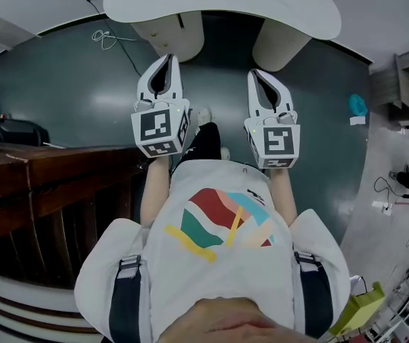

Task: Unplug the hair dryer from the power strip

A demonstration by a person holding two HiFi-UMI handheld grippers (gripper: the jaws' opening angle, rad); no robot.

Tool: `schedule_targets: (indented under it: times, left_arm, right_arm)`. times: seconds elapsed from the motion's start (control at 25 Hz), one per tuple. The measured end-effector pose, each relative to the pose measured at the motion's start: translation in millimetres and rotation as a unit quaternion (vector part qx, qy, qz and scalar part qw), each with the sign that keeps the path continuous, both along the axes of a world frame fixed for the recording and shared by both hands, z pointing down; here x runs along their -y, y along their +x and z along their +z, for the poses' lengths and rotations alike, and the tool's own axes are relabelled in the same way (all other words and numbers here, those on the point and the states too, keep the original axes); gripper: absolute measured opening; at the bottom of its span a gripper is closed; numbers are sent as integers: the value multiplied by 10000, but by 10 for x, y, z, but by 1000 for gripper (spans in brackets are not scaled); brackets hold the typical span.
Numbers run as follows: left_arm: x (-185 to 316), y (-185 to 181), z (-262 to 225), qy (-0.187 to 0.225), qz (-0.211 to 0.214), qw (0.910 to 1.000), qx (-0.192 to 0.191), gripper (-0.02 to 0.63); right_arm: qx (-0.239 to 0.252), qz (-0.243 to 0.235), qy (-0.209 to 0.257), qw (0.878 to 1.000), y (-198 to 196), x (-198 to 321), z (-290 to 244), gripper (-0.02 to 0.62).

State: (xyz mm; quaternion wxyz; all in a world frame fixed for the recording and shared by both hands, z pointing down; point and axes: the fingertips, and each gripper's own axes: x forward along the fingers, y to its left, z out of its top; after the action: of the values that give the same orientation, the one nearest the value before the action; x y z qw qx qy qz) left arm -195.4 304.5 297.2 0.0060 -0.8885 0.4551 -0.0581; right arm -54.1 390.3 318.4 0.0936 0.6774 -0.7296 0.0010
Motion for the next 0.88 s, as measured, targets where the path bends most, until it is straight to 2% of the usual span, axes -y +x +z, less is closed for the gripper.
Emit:
schedule_targets:
  times: [0.24,0.44,0.68,0.88]
  left_arm:
    - [396,108,84,29,-25,10000,-30,14]
    - [943,356,150,-7,84,9999,-121,15]
    - [1960,720,166,-119,250,9995,-135,14]
    - [3010,1052,252,-391,361,9986,-16,14]
  right_arm:
    - [-4,64,-146,9999,175,298,180,9]
    - [-116,97,-61,9999,365,811,148,9]
    - [-131,236,-157,9995,675,1762,130,9]
    - [-56,294,-277,9992,938,2751,91,9]
